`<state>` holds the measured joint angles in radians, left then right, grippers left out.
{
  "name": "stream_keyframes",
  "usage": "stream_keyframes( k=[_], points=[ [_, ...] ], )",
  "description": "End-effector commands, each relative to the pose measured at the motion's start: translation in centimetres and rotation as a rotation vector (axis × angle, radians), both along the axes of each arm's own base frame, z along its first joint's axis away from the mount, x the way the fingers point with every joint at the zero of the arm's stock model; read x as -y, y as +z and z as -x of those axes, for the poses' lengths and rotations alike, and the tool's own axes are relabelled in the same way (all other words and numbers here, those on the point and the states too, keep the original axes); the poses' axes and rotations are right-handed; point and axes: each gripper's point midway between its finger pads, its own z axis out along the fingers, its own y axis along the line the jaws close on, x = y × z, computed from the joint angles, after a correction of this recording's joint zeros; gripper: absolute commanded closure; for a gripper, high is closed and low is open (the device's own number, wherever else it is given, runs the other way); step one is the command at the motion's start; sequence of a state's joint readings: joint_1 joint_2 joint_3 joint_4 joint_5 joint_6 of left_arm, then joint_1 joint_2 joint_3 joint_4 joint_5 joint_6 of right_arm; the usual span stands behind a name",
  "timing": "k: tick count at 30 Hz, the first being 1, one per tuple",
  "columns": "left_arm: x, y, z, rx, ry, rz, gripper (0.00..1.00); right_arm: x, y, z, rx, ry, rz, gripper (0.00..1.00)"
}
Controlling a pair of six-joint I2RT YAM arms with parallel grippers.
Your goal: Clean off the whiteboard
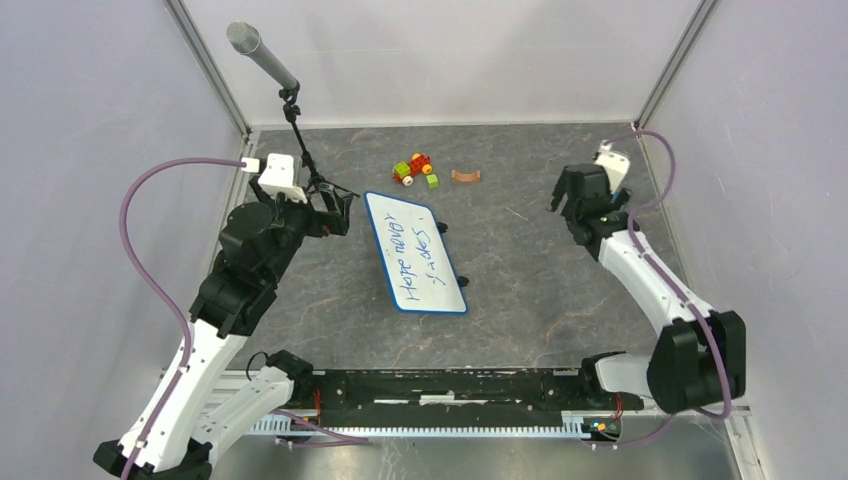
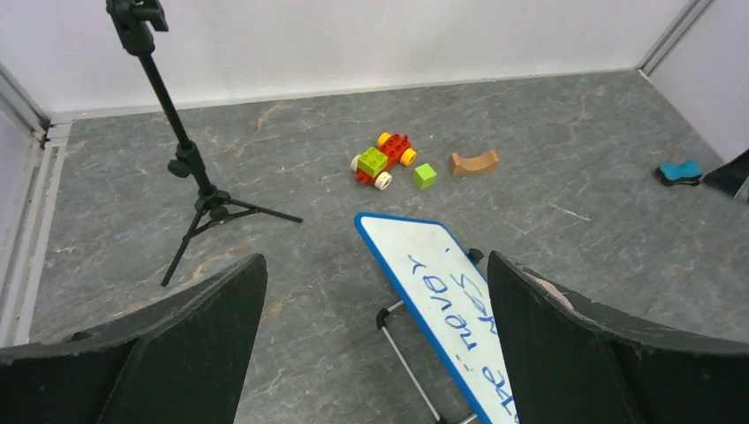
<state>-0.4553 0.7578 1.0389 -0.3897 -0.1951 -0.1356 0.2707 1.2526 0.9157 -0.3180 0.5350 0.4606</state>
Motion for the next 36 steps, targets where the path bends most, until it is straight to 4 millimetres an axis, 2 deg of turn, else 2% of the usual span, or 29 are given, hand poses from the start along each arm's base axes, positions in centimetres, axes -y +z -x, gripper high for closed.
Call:
stream_keyframes(
  k=[1, 4, 6, 8, 12, 15, 22, 32, 36],
  points=[
    [-1.0, 0.1, -0.1, 0.062, 0.027, -0.049, 0.0, 4.7, 0.4, -2.2, 0.073, -0.32, -0.184, 0.02],
    [-0.3, -1.1, -0.3, 0.044, -0.002, -0.038, 0.0, 7.1, -1.4, -3.7, 0.015, -0.458, -0.26, 0.02],
    [0.1, -2.0, -0.4, 0.012, -0.02, -0.037, 0.0, 8.1, -1.7, -4.9, -0.024, -0.538, -0.284, 0.02],
    [0.3, -2.5, -0.4, -0.01, -0.031, -0.033, 0.0, 10.1, -2.5, -6.0, -0.062, -0.608, -0.282, 0.02],
    [0.6, -2.8, 0.0, -0.01, -0.05, -0.014, 0.0, 11.4, -4.1, -8.5, -0.094, -0.648, -0.299, 0.02],
    [0.9, -2.8, 0.1, -0.003, -0.067, 0.002, 0.0, 12.2, -5.2, -9.4, -0.091, -0.706, -0.323, 0.03],
    [1.0, -3.0, 0.0, -0.01, -0.068, 0.007, 0.0, 13.1, -8.1, -10.4, -0.095, -0.809, -0.382, 0.11],
    [0.9, -3.3, -0.2, -0.021, -0.056, 0.001, 0.0, 14.0, -10.4, -11.7, -0.088, -0.864, -0.369, 0.19],
    [0.9, -3.5, -0.4, -0.028, -0.051, -0.002, 0.0, 14.2, -11.8, -12.3, -0.112, -0.866, -0.36, 0.28]
  ],
)
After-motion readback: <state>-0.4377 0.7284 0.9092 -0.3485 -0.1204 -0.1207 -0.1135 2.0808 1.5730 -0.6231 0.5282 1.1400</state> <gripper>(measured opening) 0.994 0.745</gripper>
